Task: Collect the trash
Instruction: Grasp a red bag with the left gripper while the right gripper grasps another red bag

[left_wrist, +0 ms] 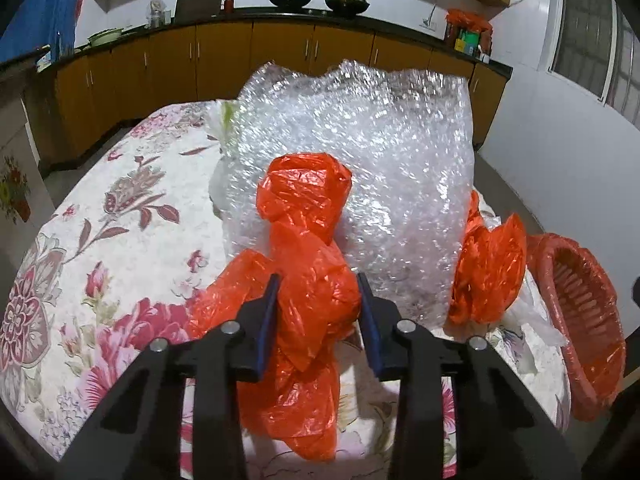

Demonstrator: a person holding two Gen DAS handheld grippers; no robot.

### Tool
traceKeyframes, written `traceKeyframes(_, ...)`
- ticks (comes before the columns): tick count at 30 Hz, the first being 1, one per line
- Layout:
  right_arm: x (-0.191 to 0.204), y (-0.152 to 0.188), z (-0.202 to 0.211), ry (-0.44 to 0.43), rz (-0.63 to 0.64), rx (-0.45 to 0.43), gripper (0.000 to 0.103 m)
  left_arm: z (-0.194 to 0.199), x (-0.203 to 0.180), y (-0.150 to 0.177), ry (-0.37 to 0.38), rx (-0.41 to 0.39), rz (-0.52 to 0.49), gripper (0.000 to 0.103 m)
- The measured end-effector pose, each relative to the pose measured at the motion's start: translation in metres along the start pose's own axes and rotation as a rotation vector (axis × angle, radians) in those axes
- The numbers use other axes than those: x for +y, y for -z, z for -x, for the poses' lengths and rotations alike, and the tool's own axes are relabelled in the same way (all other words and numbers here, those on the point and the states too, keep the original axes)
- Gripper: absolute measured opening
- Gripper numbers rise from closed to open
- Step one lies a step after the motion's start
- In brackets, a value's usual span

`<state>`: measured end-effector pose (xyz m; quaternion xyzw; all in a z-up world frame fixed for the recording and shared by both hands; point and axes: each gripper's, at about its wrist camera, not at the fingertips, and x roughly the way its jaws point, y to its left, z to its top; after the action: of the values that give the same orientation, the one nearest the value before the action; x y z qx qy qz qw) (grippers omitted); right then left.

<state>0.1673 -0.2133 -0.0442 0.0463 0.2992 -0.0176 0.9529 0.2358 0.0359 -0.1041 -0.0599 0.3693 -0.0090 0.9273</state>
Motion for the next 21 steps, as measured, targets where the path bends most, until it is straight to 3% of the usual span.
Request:
traceKeyframes(10, 0.056, -0.013, -0.038, -0.118, 0.066, 0.012, 0.064, 0.044, 0.029, -0.008, -0.031, -0.096, 0.022, 0.036)
traceKeyframes(21, 0.099, -0.010, -0.104, -0.198, 0.089, 0.156, 0.064, 0.069, 0.068, -0.013, -0.070, -0.128, 0.102, 0.036)
